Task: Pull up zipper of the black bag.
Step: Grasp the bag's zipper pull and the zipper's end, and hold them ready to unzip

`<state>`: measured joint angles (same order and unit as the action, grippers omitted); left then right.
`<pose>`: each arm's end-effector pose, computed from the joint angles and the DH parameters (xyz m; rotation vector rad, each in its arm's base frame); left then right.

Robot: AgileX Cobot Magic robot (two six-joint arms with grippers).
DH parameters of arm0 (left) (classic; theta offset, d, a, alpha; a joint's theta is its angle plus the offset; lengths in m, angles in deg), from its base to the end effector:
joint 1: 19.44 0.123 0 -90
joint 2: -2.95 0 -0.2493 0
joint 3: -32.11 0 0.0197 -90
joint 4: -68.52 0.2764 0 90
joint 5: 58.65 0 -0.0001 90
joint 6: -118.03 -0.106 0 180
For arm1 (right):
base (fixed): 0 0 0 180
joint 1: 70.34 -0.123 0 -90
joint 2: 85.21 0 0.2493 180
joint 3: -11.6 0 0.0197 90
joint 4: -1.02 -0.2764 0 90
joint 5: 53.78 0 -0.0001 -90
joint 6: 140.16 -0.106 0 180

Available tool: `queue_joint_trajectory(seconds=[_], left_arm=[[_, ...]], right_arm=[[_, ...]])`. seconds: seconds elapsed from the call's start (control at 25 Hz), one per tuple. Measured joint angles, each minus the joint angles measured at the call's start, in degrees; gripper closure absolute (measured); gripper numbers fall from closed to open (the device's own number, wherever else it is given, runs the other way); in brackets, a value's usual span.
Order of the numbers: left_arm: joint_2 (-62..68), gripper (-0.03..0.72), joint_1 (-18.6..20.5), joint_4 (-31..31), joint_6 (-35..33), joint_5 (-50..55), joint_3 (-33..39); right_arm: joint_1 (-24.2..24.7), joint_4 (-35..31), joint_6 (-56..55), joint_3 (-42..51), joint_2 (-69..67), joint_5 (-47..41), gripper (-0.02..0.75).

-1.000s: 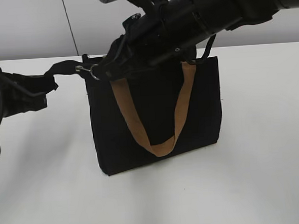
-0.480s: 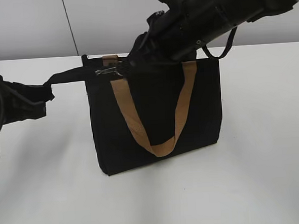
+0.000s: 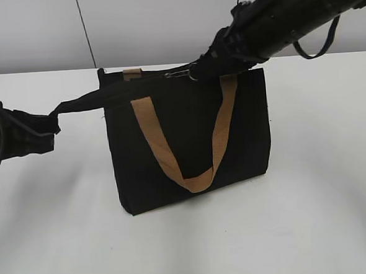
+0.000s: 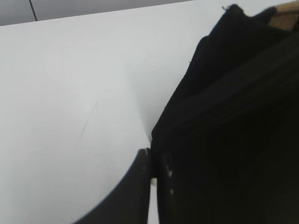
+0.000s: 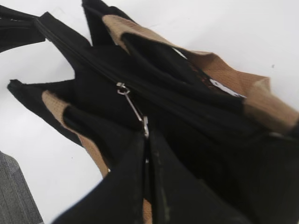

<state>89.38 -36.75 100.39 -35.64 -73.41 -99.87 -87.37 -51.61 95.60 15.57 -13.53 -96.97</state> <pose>0.2677 -0.0983 0.1368 0.4852 2.0771 -0.2735 0.3620 0.1713 0.2030 -0.8422 2.2669 0.7466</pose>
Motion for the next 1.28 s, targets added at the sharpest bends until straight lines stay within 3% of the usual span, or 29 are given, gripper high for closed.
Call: queue_joint_trajectory(seconds=[0.32,0.76,0.84,0.92,1.04,1.16,1.28], left_arm=[[0.0,0.688,-0.1,0.0,0.0,0.61,0.0],[0.0,0.688,-0.1,-0.05,0.0,0.72,0.0],[0.0,0.673,-0.1,-0.05,0.0,0.97,0.0],[0.0,0.602,-0.1,-0.37,0.07,2.03,0.0],[-0.76,0.388,-0.1,-1.74,1.62,4.28,0.0],[-3.53,0.254,-0.1,-5.47,2.66,9.43,0.0],[-6.36,0.219,-0.1,-11.22,2.99,17.12,-0.37]], right_arm=[[7.96,4.46,-2.18,0.0,2.62,-2.6,0.738],[8.41,5.27,-2.54,0.0,2.68,-3.72,0.736],[8.41,5.27,-2.93,0.0,2.68,-3.99,0.701],[8.43,5.38,-3.38,0.0,2.93,-4.36,0.586],[8.43,5.72,-3.57,0.0,4.01,-5.33,0.395],[8.43,5.93,-3.82,0.0,5.66,-6.41,0.342],[8.43,6.01,-4.44,0.0,7.36,-6.98,0.33]])
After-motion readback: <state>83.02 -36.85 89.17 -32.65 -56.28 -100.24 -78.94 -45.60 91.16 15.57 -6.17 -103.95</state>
